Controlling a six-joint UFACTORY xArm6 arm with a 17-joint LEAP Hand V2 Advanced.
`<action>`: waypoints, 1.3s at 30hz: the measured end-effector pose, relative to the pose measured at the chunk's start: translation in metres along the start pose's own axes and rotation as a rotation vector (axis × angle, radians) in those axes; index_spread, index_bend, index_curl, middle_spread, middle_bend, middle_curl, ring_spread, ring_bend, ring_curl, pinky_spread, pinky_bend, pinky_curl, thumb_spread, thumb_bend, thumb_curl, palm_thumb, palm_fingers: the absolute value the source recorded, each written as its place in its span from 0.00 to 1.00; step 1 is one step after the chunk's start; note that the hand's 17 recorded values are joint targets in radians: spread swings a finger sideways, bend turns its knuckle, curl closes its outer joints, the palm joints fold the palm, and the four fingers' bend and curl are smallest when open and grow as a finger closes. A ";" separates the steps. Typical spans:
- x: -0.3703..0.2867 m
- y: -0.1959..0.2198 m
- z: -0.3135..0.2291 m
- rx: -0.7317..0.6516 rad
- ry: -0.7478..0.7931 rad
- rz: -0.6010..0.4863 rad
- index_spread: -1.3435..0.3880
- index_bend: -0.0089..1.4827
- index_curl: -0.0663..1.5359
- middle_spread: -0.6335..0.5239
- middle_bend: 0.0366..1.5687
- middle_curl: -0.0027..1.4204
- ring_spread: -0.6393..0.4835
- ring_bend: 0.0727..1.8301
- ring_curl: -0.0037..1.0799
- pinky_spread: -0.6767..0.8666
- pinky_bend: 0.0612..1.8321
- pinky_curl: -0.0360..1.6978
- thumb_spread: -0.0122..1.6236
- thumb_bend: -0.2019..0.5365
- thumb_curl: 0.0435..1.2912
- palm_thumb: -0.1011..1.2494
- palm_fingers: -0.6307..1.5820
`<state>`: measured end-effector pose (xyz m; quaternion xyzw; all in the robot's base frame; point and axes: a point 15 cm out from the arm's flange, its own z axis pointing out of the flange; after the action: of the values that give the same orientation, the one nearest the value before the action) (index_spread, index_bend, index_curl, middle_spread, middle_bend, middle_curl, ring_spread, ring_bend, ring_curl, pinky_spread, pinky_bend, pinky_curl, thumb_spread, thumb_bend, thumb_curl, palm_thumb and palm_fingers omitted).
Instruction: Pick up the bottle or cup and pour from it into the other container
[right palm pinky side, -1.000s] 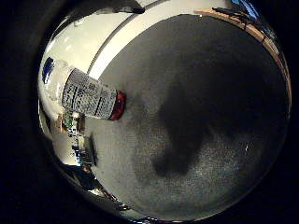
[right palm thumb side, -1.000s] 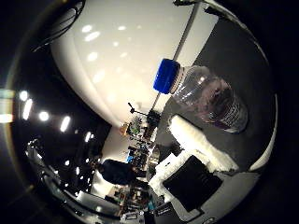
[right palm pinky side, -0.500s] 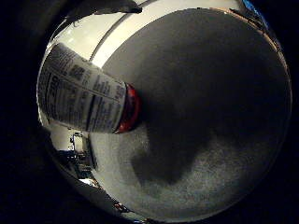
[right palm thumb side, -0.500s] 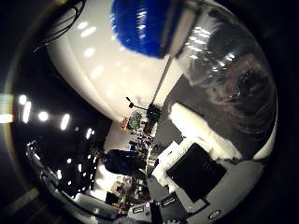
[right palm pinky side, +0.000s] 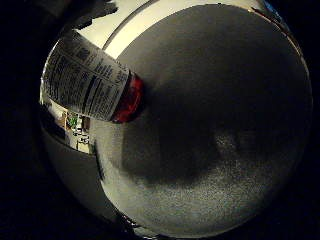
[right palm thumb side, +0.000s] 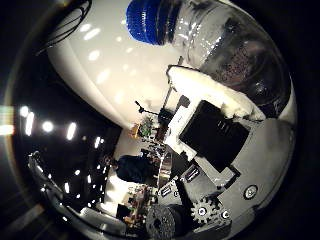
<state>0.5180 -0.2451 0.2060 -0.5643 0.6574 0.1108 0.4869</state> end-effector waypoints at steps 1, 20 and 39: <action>-0.001 0.001 0.001 -0.004 -0.005 0.001 0.60 0.35 0.40 0.44 0.53 0.40 0.45 0.59 0.35 0.17 0.62 0.07 0.59 0.25 0.35 0.71 0.88; -0.076 0.009 0.014 -0.197 -0.052 -0.153 0.66 0.76 0.54 0.45 0.85 0.50 0.40 0.76 0.56 0.30 0.79 0.30 0.41 0.25 0.56 0.89 0.80; -0.207 0.035 0.003 -0.588 0.353 -0.489 0.67 0.82 0.53 0.45 0.89 0.52 0.37 0.73 0.70 0.32 0.78 0.42 0.32 0.25 0.69 0.90 0.78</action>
<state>0.4667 -0.0996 0.3486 -0.8290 0.5178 0.0762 0.1970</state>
